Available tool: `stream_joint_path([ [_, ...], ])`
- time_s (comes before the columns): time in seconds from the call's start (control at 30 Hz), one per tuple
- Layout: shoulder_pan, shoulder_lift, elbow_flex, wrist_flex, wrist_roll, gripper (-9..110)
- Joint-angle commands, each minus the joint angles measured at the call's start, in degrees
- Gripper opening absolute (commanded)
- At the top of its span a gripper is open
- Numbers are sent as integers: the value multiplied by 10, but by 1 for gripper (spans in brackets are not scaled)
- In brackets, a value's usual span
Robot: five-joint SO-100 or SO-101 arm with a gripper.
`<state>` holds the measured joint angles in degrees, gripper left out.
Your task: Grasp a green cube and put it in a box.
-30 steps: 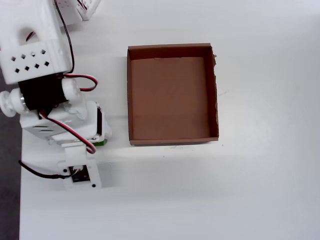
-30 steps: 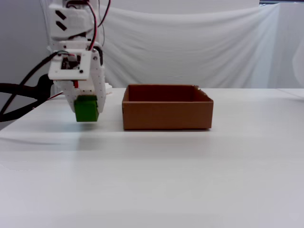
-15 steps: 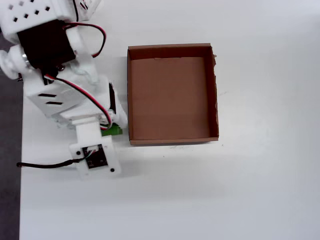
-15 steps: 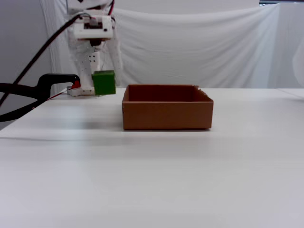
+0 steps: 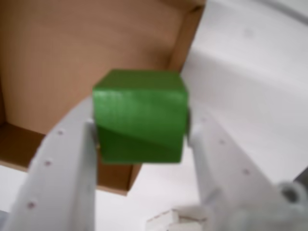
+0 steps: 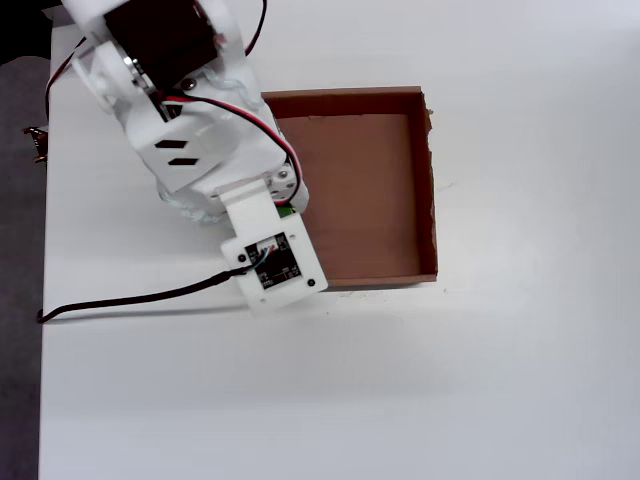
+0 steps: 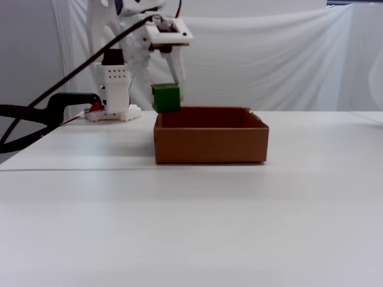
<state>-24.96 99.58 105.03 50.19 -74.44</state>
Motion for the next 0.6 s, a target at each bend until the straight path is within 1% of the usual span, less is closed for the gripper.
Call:
stream_joint_path([
  [0.0, -28, 5, -29, -11, 4, 12],
  [0.27, -87, -69, -45, -59, 22, 12],
  [0.57, -129, -134, -95, -67, 42, 12],
])
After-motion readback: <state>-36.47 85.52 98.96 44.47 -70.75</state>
